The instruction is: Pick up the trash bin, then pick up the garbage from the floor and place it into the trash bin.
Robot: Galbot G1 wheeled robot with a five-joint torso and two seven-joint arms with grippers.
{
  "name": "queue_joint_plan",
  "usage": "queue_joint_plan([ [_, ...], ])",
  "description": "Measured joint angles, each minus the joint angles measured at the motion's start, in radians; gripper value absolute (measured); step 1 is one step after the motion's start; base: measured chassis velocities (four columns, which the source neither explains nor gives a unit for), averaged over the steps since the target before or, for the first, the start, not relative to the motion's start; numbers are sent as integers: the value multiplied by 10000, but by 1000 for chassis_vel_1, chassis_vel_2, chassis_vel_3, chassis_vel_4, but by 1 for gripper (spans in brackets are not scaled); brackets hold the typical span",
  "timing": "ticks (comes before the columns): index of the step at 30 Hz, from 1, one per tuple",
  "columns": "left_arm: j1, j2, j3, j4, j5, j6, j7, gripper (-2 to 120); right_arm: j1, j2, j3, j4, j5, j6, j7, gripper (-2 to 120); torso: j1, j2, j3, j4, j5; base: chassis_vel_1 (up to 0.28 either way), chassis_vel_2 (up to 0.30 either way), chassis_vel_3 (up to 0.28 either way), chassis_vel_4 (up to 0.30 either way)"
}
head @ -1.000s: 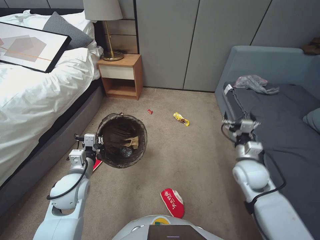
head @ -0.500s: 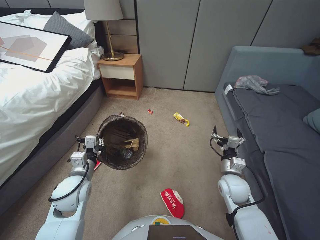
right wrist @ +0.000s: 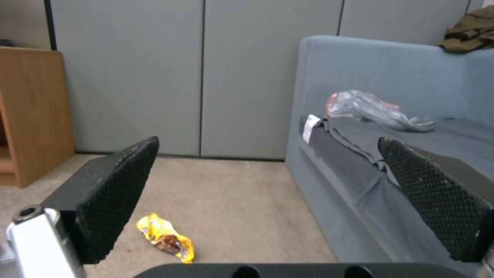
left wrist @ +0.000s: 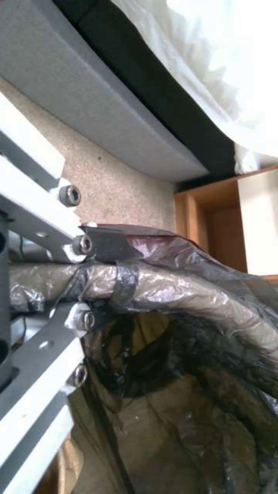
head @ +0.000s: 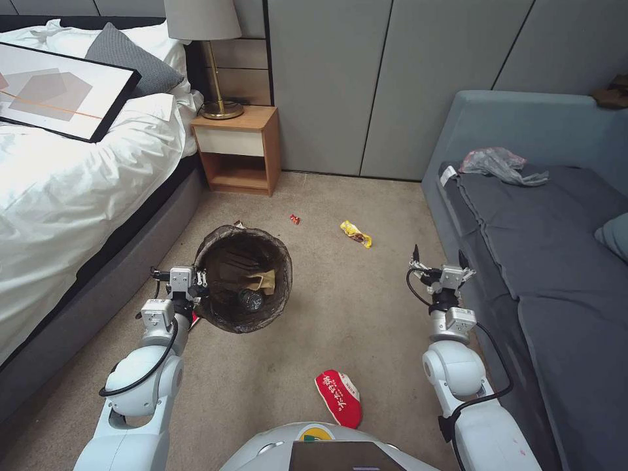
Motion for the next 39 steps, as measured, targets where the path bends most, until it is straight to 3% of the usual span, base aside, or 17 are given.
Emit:
queue_joint_plan([
  [39, -75, 75, -36, 19, 3, 69, 23, 3, 66, -126, -77, 80, 355, 52, 15, 100, 0, 0, 0, 0, 1, 45, -39, -41, 44],
])
